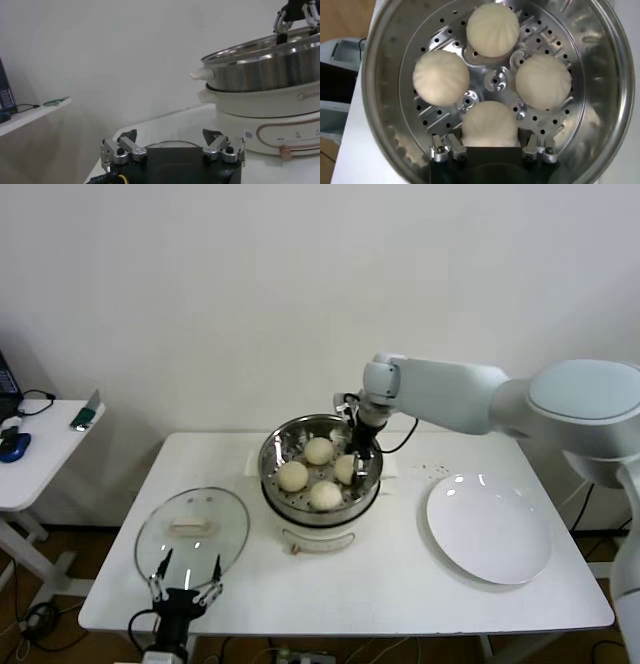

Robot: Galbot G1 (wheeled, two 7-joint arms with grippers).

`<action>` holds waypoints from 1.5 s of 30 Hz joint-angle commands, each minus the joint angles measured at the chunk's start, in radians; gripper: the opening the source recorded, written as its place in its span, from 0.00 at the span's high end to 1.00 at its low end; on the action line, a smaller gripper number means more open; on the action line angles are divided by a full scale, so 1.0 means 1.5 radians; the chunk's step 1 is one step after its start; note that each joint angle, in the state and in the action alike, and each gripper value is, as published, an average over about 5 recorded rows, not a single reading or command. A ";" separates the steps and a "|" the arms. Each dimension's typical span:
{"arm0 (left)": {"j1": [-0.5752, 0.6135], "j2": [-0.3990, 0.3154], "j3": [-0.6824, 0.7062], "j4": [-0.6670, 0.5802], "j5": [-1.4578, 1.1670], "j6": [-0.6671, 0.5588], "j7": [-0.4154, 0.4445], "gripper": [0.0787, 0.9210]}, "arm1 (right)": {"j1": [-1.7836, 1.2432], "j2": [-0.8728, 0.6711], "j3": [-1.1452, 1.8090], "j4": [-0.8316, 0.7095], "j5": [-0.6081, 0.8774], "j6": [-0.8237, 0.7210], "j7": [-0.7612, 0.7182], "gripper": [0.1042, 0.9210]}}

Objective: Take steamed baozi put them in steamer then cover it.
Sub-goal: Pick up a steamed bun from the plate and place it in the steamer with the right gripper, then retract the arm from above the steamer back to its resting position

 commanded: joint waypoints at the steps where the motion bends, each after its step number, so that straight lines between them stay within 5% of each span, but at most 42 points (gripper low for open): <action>1: -0.001 0.002 0.000 0.002 0.000 0.001 0.000 0.12 | -0.020 0.009 0.006 -0.038 -0.007 0.002 0.001 0.24; 16: -0.001 0.005 -0.001 0.003 0.003 0.000 0.000 0.12 | 0.012 -0.022 0.026 0.007 -0.018 -0.008 -0.004 0.12; 25: -0.001 0.009 -0.001 0.004 0.009 0.000 -0.001 0.12 | 0.093 -0.125 0.056 0.112 -0.012 0.003 -0.012 0.12; 35: -0.005 0.008 -0.013 0.002 0.016 -0.001 -0.004 0.12 | 0.047 -0.328 0.167 0.238 -0.042 0.148 0.231 0.12; 45: -0.009 -0.007 -0.028 0.002 0.024 -0.002 -0.007 0.12 | -0.220 -0.517 0.436 0.391 -0.083 0.207 0.443 0.12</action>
